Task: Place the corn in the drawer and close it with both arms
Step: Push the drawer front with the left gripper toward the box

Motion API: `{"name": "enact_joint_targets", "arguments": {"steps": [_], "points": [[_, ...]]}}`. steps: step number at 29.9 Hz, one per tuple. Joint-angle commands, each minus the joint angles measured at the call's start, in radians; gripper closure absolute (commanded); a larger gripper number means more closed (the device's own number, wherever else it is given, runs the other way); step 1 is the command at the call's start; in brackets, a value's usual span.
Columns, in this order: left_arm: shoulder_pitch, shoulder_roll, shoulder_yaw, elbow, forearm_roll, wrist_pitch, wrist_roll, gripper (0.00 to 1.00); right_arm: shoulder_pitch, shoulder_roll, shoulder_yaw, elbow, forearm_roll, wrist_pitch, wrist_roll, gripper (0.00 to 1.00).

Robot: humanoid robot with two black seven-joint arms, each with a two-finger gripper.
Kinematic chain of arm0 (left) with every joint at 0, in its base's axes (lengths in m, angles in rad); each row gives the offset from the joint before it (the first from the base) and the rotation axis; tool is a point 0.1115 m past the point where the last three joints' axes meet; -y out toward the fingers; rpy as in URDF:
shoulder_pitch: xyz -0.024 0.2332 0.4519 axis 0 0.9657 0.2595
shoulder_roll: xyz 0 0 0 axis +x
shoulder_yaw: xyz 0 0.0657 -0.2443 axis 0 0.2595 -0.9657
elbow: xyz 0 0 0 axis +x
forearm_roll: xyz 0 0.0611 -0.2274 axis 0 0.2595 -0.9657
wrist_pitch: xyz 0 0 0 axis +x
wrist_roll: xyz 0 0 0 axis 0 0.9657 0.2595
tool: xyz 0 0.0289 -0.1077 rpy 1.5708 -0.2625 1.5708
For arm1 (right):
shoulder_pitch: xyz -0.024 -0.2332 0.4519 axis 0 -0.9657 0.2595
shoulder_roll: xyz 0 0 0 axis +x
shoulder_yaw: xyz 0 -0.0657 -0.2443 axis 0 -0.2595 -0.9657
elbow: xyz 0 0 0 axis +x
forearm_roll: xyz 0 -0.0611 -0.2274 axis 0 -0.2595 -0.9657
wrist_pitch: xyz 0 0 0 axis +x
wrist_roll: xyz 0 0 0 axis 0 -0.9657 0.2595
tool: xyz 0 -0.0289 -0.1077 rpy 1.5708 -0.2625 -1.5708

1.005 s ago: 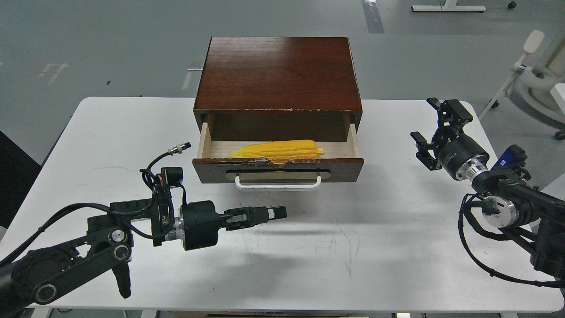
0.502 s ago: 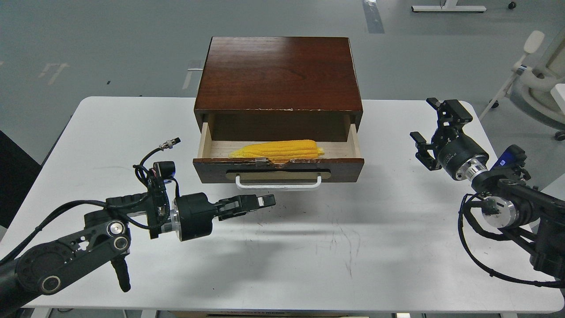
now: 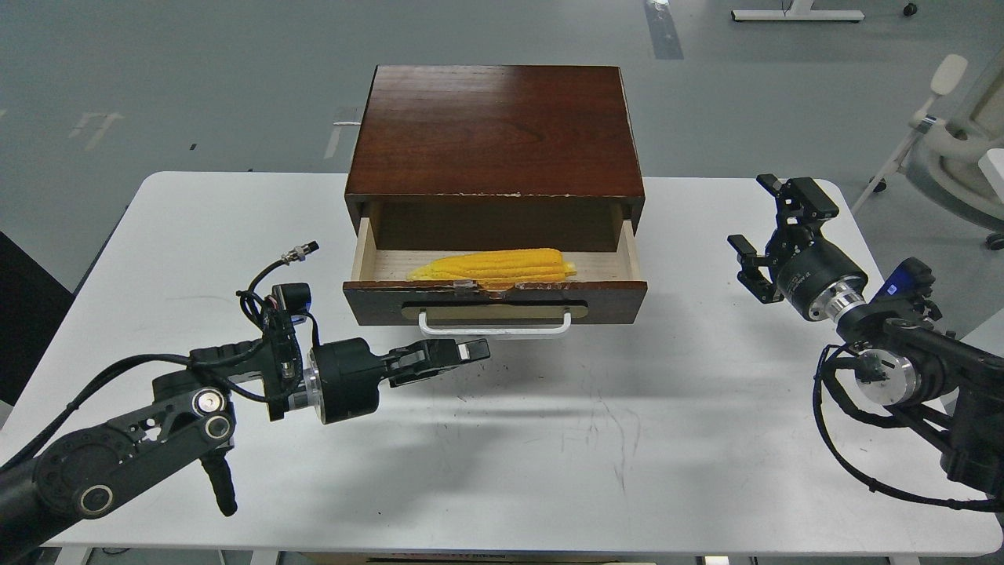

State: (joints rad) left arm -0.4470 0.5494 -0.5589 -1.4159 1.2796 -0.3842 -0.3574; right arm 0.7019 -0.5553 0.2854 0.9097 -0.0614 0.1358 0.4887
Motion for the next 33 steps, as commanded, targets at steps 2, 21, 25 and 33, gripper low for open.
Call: {"name": "enact_joint_targets", "arguments": {"steps": [2,21,25,33], "points": [[-0.004,-0.008,-0.019,0.023,-0.017,-0.004,0.000,1.00,-0.005,-0.002,0.000,-0.002,0.000,-0.001,0.000,0.01],[-0.068,-0.037,-0.021,0.120,-0.063,-0.016,0.000,1.00,-0.018,-0.002,0.000,0.001,0.000,-0.001,0.000,0.01],[-0.094,-0.037,-0.019,0.147,-0.086,-0.022,0.000,1.00,-0.022,-0.003,0.001,0.003,0.000,-0.001,0.000,0.01],[-0.127,-0.075,-0.019,0.219,-0.088,-0.022,0.000,1.00,-0.027,-0.006,0.001,0.005,0.002,-0.001,0.000,0.01]]}}
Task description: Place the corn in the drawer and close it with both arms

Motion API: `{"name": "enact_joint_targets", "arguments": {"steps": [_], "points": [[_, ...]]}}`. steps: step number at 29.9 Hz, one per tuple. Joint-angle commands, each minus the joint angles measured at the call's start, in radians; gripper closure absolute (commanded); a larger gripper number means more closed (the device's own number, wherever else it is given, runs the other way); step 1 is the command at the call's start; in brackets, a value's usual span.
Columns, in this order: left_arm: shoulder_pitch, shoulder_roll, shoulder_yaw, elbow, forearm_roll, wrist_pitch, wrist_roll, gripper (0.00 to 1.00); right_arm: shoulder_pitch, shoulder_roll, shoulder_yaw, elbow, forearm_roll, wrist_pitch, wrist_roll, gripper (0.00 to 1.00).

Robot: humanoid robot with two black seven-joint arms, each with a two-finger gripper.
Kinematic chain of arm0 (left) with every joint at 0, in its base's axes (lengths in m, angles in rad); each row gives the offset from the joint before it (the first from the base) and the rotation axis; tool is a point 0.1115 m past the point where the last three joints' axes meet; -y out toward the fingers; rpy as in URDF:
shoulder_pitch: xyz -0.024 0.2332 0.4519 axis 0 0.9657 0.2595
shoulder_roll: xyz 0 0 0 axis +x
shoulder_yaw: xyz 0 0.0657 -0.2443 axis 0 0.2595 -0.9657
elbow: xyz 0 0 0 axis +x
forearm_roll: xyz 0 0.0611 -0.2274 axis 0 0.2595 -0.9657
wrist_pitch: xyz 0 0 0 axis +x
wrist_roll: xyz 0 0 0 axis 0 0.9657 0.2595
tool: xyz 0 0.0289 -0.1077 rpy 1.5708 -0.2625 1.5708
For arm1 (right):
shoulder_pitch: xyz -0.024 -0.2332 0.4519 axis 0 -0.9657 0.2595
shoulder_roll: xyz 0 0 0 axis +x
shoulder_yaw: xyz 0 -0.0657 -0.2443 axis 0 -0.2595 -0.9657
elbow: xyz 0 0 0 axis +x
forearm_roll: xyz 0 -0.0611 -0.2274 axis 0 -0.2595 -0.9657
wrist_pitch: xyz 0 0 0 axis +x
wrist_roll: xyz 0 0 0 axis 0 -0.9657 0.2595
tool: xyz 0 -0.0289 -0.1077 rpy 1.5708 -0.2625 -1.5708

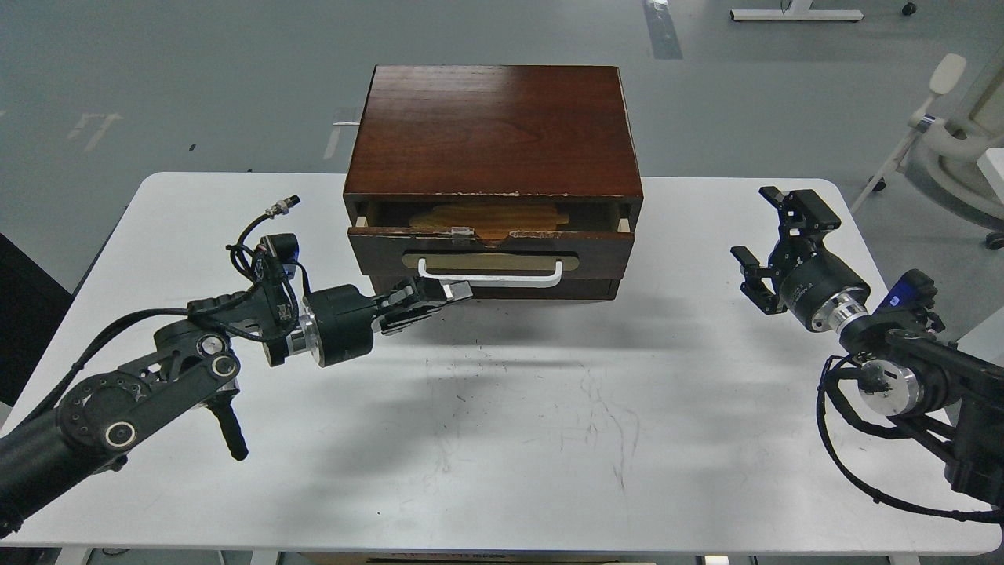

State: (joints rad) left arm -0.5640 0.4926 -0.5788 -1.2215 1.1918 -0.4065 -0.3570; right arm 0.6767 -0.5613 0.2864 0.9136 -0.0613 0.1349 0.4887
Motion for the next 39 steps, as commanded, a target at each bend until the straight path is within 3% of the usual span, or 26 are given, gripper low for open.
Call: {"name": "enact_joint_targets", "arguments": {"steps": [1,21,39], "points": [[-0.013,-0.022,0.001,0.037,0.000,0.000,0.000,1.00,-0.003,0.000,0.000,0.001,0.000,0.000,0.000,0.01],[-0.060,-0.063,0.001,0.145,-0.037,0.003,-0.002,1.00,-0.012,-0.002,0.000,0.001,0.000,0.000,0.000,0.01],[-0.082,-0.069,-0.001,0.172,-0.073,0.015,-0.002,1.00,-0.020,-0.003,0.000,0.005,0.001,0.000,0.000,0.01]]}}
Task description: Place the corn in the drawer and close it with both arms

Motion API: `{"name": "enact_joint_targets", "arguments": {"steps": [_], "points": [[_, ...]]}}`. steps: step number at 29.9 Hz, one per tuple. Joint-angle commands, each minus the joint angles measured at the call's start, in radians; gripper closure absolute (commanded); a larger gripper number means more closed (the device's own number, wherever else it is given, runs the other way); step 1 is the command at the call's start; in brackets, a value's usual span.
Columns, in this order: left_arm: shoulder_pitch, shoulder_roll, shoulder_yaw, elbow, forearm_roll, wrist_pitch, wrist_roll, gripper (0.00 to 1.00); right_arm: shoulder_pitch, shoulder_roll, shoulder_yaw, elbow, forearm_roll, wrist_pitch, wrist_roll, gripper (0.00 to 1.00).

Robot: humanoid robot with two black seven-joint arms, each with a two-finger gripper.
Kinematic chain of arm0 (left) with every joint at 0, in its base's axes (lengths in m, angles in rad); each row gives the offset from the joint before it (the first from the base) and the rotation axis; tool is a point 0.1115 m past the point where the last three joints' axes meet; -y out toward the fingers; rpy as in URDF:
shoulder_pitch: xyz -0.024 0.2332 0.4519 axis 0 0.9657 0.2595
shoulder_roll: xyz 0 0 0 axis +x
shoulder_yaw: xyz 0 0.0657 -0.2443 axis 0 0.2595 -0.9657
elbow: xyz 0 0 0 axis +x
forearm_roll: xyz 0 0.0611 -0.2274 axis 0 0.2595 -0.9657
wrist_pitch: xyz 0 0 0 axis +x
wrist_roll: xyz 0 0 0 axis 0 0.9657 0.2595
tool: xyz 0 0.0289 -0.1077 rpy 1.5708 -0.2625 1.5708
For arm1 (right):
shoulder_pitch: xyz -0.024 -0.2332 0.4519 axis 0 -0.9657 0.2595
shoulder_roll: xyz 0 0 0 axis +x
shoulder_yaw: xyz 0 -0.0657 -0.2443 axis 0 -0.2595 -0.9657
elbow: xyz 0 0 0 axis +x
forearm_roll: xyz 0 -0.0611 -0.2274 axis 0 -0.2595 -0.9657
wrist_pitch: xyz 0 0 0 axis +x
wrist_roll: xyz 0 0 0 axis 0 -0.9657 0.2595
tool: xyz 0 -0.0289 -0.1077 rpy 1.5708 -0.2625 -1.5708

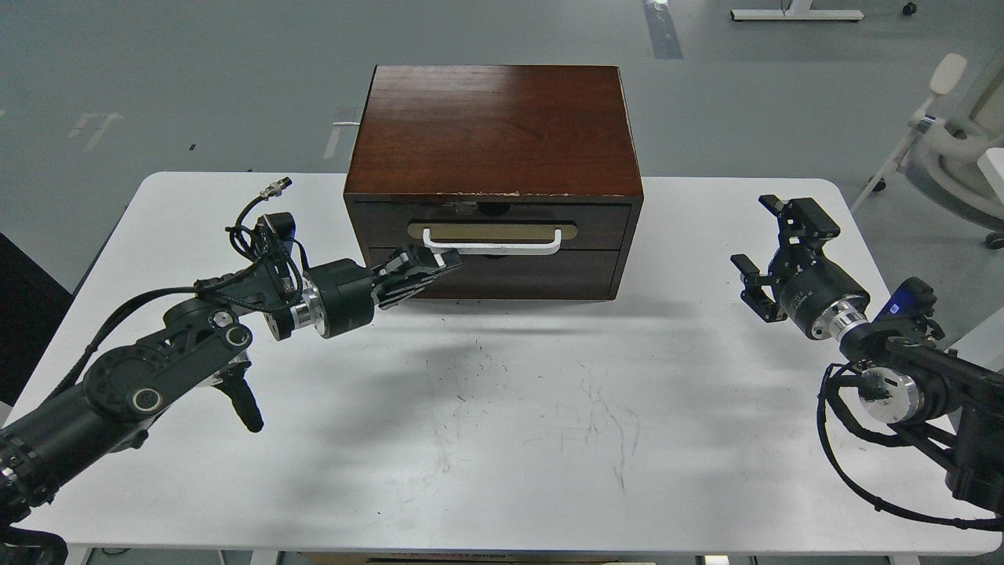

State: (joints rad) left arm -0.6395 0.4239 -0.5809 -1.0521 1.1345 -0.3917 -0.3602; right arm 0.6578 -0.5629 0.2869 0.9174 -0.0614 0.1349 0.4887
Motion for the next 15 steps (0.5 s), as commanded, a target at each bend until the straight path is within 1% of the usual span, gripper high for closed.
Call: {"name": "enact_joint_targets", "arguments": {"steps": [1,4,7,10,12,15], "points": [[-0.008,0.000,0.001,0.004,-0.018,0.001,0.001,1.00,-0.001,-0.002,0.000,0.001,0.000,0.000,0.000,0.01],[-0.009,0.000,0.001,0.006,-0.019,-0.001,0.001,1.00,-0.001,-0.003,0.000,0.001,0.002,0.000,0.000,0.01],[-0.011,0.001,0.013,-0.003,-0.022,-0.019,-0.002,1.00,-0.006,-0.003,0.001,0.001,0.000,0.000,0.000,0.01],[-0.002,0.021,0.015,-0.022,-0.021,-0.077,-0.009,1.00,-0.006,-0.003,0.005,0.001,0.000,0.000,0.000,0.01],[0.003,0.036,0.016,-0.039,-0.021,-0.097,-0.013,1.00,-0.006,-0.003,0.006,0.001,0.000,0.000,0.000,0.01],[0.014,0.090,0.019,-0.103,-0.018,-0.097,-0.020,1.00,-0.006,-0.005,0.011,0.000,0.000,0.000,0.000,0.01]]}}
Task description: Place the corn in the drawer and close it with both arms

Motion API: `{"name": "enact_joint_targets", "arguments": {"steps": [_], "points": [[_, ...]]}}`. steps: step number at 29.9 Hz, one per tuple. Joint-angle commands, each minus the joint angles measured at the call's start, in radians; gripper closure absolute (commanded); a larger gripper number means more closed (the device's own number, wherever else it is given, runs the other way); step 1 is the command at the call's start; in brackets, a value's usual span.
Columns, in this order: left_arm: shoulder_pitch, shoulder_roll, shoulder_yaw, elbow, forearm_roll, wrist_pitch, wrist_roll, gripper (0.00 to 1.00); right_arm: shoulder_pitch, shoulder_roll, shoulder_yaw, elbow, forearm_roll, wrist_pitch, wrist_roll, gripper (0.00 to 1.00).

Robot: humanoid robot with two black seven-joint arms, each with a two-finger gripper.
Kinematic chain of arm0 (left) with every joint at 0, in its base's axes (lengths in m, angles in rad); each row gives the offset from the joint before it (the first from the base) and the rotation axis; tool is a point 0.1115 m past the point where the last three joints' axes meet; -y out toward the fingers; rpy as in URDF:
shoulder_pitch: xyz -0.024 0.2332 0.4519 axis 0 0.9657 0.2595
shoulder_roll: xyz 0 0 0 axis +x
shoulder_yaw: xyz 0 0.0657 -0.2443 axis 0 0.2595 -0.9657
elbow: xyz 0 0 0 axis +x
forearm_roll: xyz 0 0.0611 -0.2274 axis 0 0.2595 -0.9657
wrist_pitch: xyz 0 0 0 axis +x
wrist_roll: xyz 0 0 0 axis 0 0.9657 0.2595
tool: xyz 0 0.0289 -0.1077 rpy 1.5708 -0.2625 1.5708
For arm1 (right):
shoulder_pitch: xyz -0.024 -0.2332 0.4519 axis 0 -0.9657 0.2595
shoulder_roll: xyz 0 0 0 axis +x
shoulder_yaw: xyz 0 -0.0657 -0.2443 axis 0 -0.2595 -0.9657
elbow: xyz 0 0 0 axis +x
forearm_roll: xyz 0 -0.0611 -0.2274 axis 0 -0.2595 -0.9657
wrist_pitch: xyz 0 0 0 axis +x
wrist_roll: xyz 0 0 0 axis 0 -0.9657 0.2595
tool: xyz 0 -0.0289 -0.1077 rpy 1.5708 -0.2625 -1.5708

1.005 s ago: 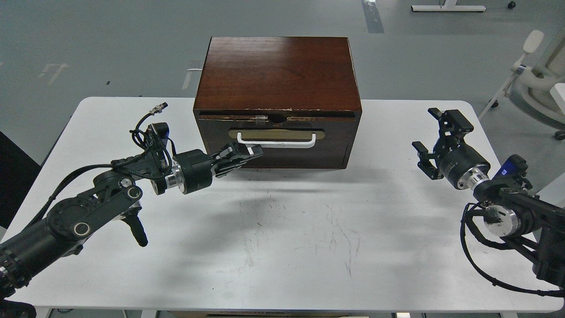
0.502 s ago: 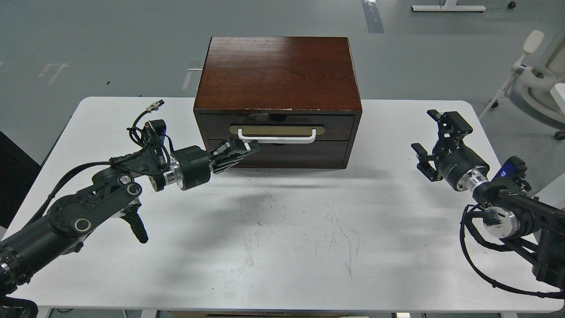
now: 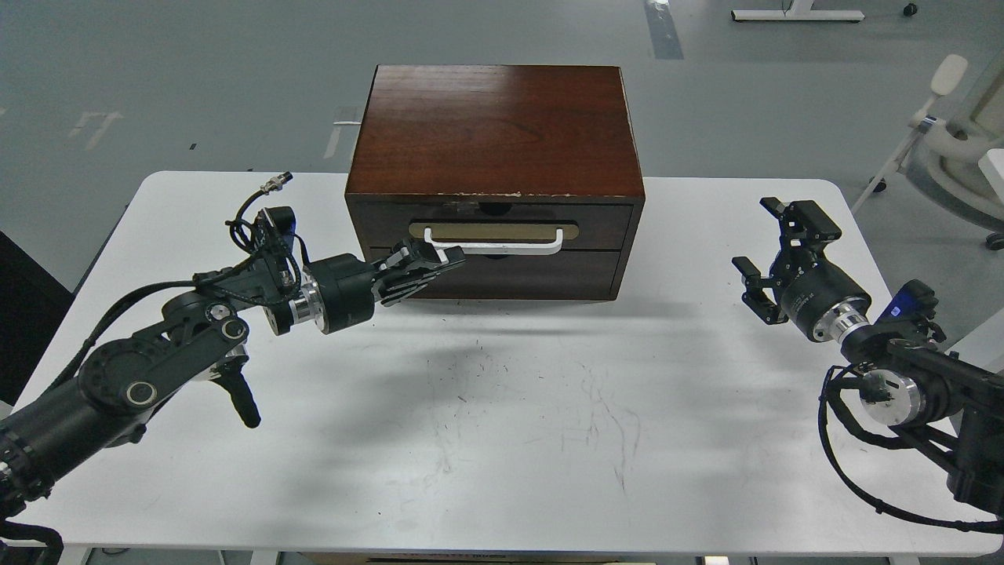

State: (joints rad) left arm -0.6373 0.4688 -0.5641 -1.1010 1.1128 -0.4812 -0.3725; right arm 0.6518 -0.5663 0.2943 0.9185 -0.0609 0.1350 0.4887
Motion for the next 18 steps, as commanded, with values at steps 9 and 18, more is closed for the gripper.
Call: {"name": "enact_joint_targets", "arguments": {"steps": [9,18], "points": [[0.054,0.154,-0.052,-0.237,-0.141,-0.007,-0.116,1.00,0.006,-0.001,0.008,-0.004,0.000,0.002,0.000,0.01],[0.085,0.221,-0.206,-0.217,-0.589,-0.007,-0.116,0.00,0.014,-0.003,0.012,-0.004,0.001,0.002,0.000,0.01]]}}
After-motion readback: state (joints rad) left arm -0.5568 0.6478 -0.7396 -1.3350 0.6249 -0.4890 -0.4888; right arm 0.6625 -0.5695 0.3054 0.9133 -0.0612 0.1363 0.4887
